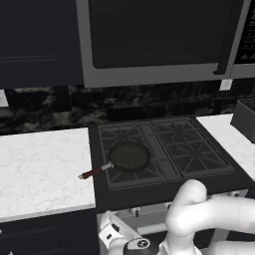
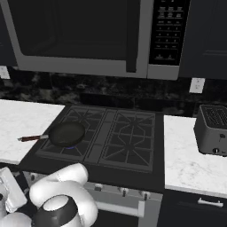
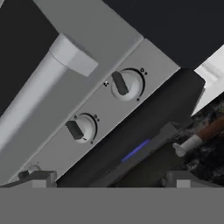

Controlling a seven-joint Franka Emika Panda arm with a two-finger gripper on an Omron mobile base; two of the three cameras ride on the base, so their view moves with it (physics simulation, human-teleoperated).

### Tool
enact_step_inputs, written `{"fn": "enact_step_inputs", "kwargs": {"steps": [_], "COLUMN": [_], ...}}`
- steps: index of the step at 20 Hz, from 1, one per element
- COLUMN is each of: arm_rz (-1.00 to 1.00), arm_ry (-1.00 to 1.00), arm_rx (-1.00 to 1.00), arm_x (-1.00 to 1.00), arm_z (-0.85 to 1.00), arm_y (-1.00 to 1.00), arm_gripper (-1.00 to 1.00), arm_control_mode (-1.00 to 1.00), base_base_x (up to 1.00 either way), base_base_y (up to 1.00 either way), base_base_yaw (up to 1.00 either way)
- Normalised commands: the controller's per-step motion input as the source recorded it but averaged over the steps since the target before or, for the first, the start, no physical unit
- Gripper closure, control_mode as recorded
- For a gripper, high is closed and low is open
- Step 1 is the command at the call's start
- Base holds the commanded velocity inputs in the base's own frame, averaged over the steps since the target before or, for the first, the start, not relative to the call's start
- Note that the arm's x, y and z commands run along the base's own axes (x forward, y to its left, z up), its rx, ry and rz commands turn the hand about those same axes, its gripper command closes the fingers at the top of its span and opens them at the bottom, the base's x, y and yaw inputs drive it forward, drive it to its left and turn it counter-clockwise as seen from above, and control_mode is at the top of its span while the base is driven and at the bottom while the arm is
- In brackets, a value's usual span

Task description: Turn off the front left burner of the stove.

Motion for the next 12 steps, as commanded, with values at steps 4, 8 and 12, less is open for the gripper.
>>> {"fn": "enact_step_inputs", "kwargs": {"steps": [4, 8, 12], "arm_rz": [0.00, 0.00, 0.00], "arm_ry": [-0.01, -0.02, -0.02], "arm_rx": [-0.15, -0.17, -0.19], "arm_x": [0.18, 0.14, 0.11], "arm_z": [-0.25, -0.12, -0.20], "arm_y": [0.28, 0.46, 0.25], "arm_gripper": [-1.00, -1.00, -1.00], "arm_control_mode": [-1.00, -1.00, -1.00], "base_base_x": [0.00, 0.00, 0.00], "base_base_y": [0.00, 0.00, 0.00], "base_base_yaw": [0.00, 0.00, 0.00]}}
